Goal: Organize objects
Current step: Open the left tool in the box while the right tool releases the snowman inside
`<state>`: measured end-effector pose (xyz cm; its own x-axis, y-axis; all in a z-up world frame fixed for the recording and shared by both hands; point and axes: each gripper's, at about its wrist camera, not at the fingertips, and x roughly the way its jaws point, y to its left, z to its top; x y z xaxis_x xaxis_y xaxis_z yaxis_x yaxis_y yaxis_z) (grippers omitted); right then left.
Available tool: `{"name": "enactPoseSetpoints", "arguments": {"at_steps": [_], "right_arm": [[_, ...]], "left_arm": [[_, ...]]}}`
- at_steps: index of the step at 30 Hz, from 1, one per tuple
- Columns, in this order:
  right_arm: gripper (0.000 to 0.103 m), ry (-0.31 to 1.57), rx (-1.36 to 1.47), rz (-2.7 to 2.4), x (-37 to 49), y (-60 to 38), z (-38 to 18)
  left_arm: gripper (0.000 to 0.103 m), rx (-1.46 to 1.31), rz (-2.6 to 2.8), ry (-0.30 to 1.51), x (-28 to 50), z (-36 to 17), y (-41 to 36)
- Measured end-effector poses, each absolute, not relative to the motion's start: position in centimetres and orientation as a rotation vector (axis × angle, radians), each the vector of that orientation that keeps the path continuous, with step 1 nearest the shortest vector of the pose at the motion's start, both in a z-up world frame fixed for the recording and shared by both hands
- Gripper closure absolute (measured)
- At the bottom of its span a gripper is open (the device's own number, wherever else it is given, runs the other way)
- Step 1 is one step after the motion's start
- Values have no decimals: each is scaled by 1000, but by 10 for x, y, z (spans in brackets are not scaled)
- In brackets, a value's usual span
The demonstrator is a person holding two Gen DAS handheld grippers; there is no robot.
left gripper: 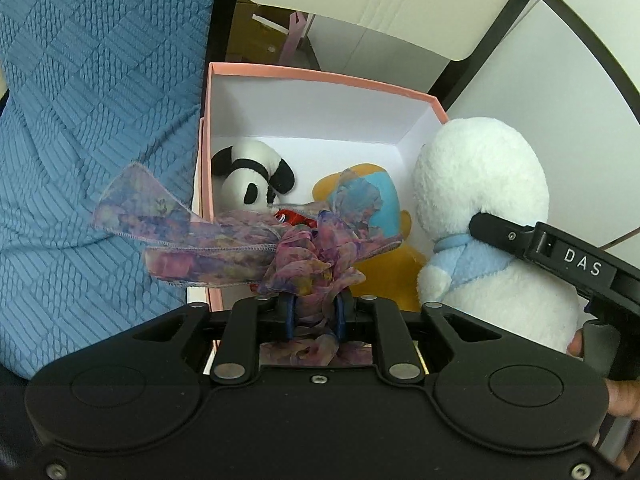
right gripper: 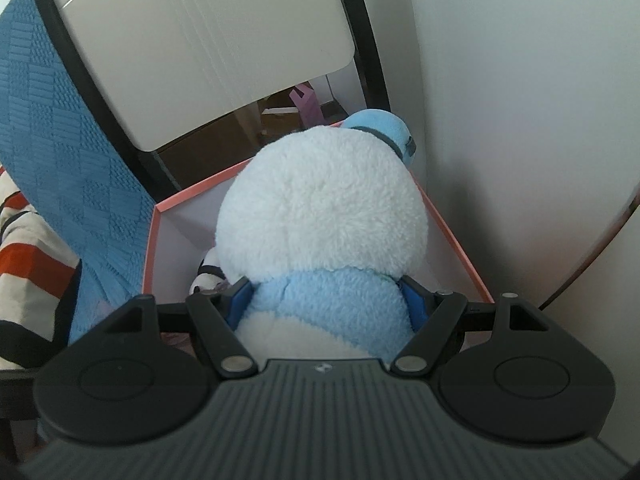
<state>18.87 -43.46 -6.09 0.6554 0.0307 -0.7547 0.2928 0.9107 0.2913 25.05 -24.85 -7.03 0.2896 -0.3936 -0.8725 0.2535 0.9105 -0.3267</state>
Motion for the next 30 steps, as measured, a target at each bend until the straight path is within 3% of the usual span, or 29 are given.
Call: {"name": "enactPoseSetpoints", "arguments": {"at_steps": [3, 6, 13, 21, 30], "right_arm": [[23, 832, 422, -151, 189, -436, -57], [1, 796, 449, -136, 184, -439, -45], [0, 748, 441, -122, 170, -431, -1], [0, 678, 400, -111, 127, -405, 56], [0, 664, 416, -106, 72, -374, 77]], "left_arm": [[54, -117, -435, 1190, 244, -64, -248], [48, -111, -427, 1186, 242, -58, -246], [26, -104, -469, 1105, 231, -22, -235], [19, -106, -503, 998, 209, 35, -204], [14, -111, -532, 917, 180, 76, -168]]}}
